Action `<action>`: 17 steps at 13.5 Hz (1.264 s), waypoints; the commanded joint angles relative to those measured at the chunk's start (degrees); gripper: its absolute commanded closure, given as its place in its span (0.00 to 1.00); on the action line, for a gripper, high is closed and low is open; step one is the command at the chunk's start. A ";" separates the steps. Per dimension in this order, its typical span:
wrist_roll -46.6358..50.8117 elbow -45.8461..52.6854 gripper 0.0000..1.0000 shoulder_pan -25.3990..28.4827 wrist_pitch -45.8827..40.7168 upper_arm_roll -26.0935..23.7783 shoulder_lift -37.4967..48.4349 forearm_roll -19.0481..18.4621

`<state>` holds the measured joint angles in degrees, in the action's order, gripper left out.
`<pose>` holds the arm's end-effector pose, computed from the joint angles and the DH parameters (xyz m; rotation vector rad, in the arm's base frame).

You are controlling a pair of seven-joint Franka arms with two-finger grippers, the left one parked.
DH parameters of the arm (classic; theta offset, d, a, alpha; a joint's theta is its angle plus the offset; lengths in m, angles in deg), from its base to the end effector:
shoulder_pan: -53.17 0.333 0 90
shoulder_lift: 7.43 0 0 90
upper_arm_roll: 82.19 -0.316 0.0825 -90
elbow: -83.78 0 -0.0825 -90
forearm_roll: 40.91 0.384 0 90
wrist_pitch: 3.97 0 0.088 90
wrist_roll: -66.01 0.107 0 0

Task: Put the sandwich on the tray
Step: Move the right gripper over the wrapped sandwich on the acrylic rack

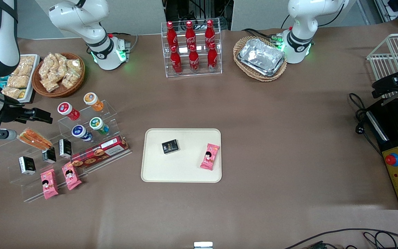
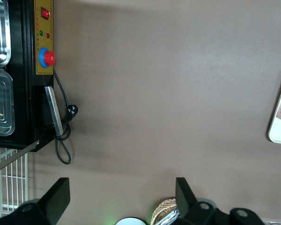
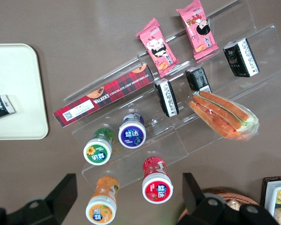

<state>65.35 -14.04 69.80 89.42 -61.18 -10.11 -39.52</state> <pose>0.5621 -0.0369 0.5406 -3.1214 0.1069 0.1884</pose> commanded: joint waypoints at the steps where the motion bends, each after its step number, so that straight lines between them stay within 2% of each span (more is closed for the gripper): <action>1: 0.22 0.35 0.00 0.16 -0.58 0.08 0.40 0.01; 12: 3.21 2.20 0.00 -1.07 0.39 1.49 0.22 0.19; 15: 3.55 2.29 0.00 -1.07 0.21 2.28 0.31 -2.52; 17: 3.82 2.20 0.00 -1.42 0.30 3.33 0.14 -2.89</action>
<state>68.19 -12.39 68.74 89.76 -58.94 -9.88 -41.00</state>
